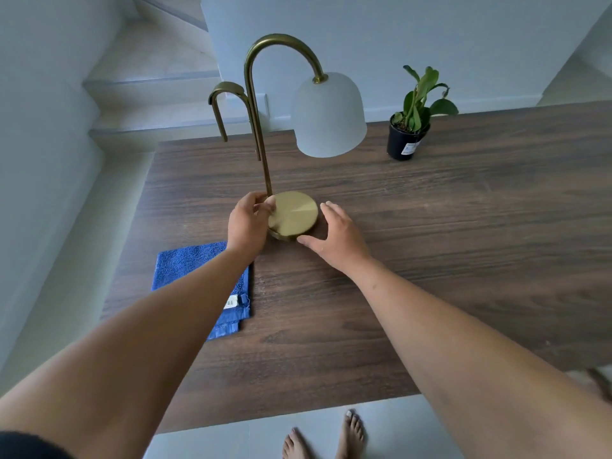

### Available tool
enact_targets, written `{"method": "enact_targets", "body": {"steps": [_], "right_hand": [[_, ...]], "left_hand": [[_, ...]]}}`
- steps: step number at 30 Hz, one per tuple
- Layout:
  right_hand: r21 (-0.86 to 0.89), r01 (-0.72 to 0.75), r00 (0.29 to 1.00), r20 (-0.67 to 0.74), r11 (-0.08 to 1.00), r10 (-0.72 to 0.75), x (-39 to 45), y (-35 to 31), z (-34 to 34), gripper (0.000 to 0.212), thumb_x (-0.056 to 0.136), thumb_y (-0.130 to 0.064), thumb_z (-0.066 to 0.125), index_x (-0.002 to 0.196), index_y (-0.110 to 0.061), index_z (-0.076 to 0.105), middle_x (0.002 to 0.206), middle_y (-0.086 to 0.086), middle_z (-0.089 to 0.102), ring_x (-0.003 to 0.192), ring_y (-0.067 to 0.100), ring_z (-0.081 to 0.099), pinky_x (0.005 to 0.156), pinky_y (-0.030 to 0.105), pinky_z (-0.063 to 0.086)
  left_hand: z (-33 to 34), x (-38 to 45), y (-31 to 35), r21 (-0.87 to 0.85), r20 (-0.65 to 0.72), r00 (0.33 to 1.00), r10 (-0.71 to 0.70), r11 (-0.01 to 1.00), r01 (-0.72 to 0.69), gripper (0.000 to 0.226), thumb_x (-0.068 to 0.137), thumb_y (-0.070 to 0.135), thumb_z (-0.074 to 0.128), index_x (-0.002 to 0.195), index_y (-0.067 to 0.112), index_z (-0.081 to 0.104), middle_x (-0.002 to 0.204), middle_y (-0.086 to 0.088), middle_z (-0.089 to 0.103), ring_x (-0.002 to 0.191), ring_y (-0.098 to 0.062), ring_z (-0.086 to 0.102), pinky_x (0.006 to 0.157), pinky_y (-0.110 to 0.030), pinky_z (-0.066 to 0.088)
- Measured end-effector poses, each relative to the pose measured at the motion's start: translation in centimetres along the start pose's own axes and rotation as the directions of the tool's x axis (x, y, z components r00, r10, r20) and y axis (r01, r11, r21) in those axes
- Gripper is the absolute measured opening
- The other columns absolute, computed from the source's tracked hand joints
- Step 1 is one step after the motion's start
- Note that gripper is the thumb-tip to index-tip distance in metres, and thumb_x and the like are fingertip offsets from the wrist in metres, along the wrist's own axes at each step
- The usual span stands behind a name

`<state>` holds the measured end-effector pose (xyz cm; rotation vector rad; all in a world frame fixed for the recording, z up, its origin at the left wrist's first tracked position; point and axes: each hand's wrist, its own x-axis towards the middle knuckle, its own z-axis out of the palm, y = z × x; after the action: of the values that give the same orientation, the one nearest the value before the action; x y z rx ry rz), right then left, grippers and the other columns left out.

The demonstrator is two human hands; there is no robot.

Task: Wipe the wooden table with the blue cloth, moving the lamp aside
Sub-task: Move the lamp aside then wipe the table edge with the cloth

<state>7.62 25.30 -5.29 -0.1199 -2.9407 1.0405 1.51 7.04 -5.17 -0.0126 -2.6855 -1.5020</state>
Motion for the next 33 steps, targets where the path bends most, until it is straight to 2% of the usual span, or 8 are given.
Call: {"method": "enact_targets", "body": {"steps": [4,6,12,17,22,28,31,33], "right_hand": [[-0.005,-0.08,0.993,-0.085,0.997,0.079,-2.4,2.4,-2.4,0.07,0.093,-0.039,0.063,0.151,-0.009,0.037,0.159,0.005,0.031,0.145,0.02,0.032,0.114,0.03,0.028],[-0.015,-0.11,0.987,-0.121,0.994,0.107,-3.5,3.8,-4.0,0.066,0.094,-0.035,0.061,0.15,-0.009,0.039,0.158,0.004,0.033,0.143,0.019,0.036,0.111,0.03,0.031],[-0.001,-0.192,0.963,-0.193,0.981,0.188,-5.0,8.2,-9.3,0.06,0.095,-0.027,0.06,0.148,-0.006,0.04,0.154,0.006,0.038,0.14,0.02,0.038,0.11,0.027,0.03],[0.001,-0.235,0.948,-0.221,0.972,0.229,-4.5,12.5,-13.0,0.058,0.095,-0.025,0.059,0.148,-0.008,0.041,0.153,0.005,0.039,0.139,0.021,0.039,0.11,0.03,0.031],[0.008,-0.229,0.951,-0.21,0.973,0.226,-1.4,17.0,-15.9,0.058,0.093,-0.025,0.061,0.146,-0.009,0.044,0.151,0.006,0.042,0.137,0.022,0.042,0.11,0.032,0.033],[0.034,-0.152,0.973,-0.169,0.988,0.155,5.2,21.3,-17.9,0.056,0.092,-0.022,0.063,0.144,-0.007,0.047,0.145,0.009,0.048,0.133,0.023,0.045,0.109,0.031,0.035],[0.103,-0.112,0.976,-0.177,0.988,0.129,9.2,22.2,-18.2,0.055,0.092,-0.018,0.065,0.143,-0.007,0.049,0.139,0.01,0.053,0.126,0.022,0.052,0.107,0.034,0.041],[0.218,-0.125,0.971,-0.173,0.968,0.165,11.9,21.9,-18.1,0.055,0.091,-0.016,0.066,0.143,-0.009,0.049,0.14,0.007,0.054,0.122,0.018,0.056,0.104,0.033,0.046]], "left_hand": [[2.1,-4.1,-0.1,0.084,-0.248,0.964,0.098,0.993,-0.079,0.031,0.1,0.037,0.049,0.11,0.013,0.066,0.111,-0.001,0.061,0.107,-0.02,0.054,0.092,-0.035,0.045],[3.8,-5.3,1.1,0.098,-0.284,0.95,0.13,0.989,-0.106,0.03,0.099,0.034,0.048,0.106,0.011,0.065,0.11,-0.005,0.06,0.106,-0.024,0.053,0.092,-0.042,0.045],[9.3,-6.5,6.4,0.026,-0.155,0.968,0.199,0.98,-0.197,0.023,0.099,0.025,0.049,0.099,0.008,0.064,0.099,-0.001,0.056,0.094,-0.02,0.051,0.085,-0.038,0.044],[14.9,-6.1,9.4,0.023,-0.013,0.974,0.224,0.974,-0.224,0.02,0.098,0.026,0.049,0.103,0.013,0.064,0.101,0.005,0.056,0.101,-0.02,0.053,0.09,-0.035,0.045],[20.7,-3.5,11.8,0.022,0.052,0.99,0.129,0.991,-0.131,0.032,0.099,0.032,0.051,0.117,0.009,0.064,0.114,-0.003,0.061,0.112,-0.022,0.055,0.098,-0.036,0.044],[25.8,1.1,14.5,0.045,0.024,0.999,0.03,0.999,-0.032,0.046,0.098,0.037,0.055,0.133,0.009,0.054,0.132,-0.005,0.055,0.123,-0.02,0.051,0.105,-0.036,0.042],[27.3,3.9,14.9,0.025,0.012,0.999,-0.031,0.999,0.03,0.051,0.097,0.035,0.057,0.142,0.013,0.046,0.14,-0.004,0.049,0.124,-0.02,0.051,0.107,-0.04,0.042],[27.6,5.7,15.0,0.035,-0.001,0.998,-0.069,0.997,0.069,0.056,0.097,0.03,0.058,0.148,0.014,0.039,0.149,-0.005,0.042,0.134,-0.021,0.043,0.113,-0.039,0.036]]}}
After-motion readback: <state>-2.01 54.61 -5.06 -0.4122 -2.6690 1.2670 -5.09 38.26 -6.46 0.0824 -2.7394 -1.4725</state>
